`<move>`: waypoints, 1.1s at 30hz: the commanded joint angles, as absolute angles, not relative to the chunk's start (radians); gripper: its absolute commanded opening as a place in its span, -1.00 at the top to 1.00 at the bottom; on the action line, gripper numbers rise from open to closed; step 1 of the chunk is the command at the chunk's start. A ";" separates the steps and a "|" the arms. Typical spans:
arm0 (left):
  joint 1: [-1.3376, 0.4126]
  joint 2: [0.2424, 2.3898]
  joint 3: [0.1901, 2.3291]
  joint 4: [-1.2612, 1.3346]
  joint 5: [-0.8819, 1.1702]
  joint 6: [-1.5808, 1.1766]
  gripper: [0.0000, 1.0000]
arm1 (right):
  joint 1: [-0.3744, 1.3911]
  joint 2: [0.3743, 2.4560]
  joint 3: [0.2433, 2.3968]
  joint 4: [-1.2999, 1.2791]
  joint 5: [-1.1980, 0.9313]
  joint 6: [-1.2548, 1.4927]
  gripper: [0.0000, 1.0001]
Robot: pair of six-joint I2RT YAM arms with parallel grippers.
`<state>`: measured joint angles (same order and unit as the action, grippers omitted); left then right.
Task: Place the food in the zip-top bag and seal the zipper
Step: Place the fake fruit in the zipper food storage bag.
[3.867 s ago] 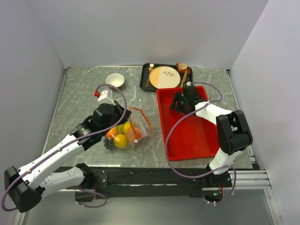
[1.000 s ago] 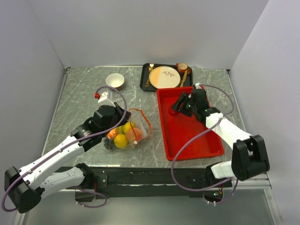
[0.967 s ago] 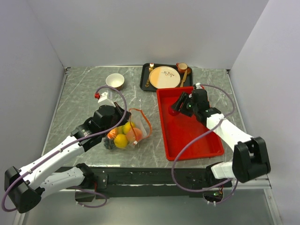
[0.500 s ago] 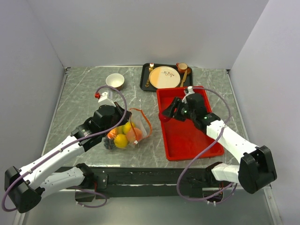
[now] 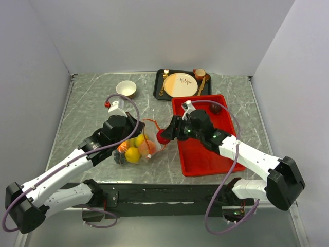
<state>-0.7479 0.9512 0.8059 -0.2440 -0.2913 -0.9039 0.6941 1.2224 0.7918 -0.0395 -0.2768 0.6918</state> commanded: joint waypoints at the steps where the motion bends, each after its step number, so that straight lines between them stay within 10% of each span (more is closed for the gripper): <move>1: -0.752 0.951 0.802 -0.193 -0.279 -0.911 0.99 | 0.738 1.249 0.839 0.064 -0.250 0.710 0.03; 33: -0.750 0.896 0.798 -0.235 -0.327 -0.917 0.98 | 0.842 1.591 0.986 0.261 -0.244 0.759 -0.04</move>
